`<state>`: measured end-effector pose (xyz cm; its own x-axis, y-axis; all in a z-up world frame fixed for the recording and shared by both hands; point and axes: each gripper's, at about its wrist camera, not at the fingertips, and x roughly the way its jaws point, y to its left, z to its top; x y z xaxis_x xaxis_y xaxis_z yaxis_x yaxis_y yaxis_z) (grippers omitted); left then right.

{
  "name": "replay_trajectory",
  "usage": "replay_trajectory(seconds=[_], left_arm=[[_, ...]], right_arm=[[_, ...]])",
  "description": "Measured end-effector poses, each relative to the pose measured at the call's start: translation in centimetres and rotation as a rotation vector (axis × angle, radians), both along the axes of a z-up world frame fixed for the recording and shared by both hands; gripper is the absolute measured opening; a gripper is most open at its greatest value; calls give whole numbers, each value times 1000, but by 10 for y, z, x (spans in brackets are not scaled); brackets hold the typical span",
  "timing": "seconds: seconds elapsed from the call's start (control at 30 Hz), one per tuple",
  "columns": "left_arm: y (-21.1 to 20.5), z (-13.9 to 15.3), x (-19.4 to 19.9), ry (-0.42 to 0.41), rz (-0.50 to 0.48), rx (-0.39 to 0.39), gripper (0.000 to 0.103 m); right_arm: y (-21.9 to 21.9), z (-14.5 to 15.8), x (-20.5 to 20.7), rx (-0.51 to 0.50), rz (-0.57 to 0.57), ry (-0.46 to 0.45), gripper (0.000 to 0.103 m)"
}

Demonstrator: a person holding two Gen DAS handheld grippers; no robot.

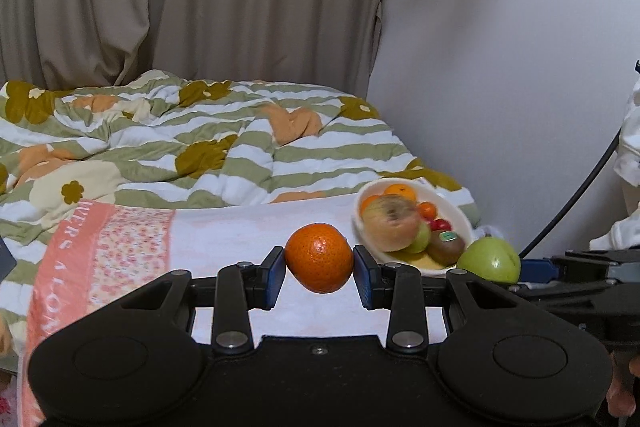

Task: Organize fruits
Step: 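Carry the tangerine with the left and the green apple with the right to the bowl, then open the left gripper over the bowl while the right lowers and releases the apple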

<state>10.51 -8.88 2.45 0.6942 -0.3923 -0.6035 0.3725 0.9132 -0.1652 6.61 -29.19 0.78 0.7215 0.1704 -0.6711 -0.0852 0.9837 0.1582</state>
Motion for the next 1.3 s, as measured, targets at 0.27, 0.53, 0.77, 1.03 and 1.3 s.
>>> replay_trajectory(seconds=[0.27, 0.53, 0.77, 1.03, 1.3], left_arm=[[-67, 2, -10, -18, 30, 5, 40], [-124, -1, 12, -12, -14, 31, 40], [-166, -17, 55, -2, -90, 77, 40], [-206, -50, 113, 64, -176, 154, 40], [-238, -81, 147, 109, -250, 247, 40]], right_arm=[[-66, 6, -9, -10, 52, -25, 69], [-125, 4, 13, -40, 28, -36, 69], [-168, -9, 48, -33, -55, -14, 69], [-199, -30, 92, -20, -124, 34, 69], [-216, -54, 127, 1, -175, 83, 69]])
